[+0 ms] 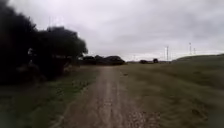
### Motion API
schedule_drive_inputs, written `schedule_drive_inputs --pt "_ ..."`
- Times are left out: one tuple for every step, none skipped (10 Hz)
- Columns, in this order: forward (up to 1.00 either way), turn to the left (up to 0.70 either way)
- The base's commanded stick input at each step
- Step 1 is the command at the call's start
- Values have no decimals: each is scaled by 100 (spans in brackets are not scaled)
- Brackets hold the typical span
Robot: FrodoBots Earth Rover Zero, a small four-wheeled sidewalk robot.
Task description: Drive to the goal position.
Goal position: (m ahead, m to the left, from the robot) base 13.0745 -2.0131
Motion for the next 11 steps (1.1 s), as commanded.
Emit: schedule_drive_inputs --pt "70 0" --pt "70 0" --pt "70 0" --pt "70 0" --pt "70 0" --pt "70 0" --pt "70 0" --pt "70 0" --pt "70 0" --pt "70 0" --pt "70 25"
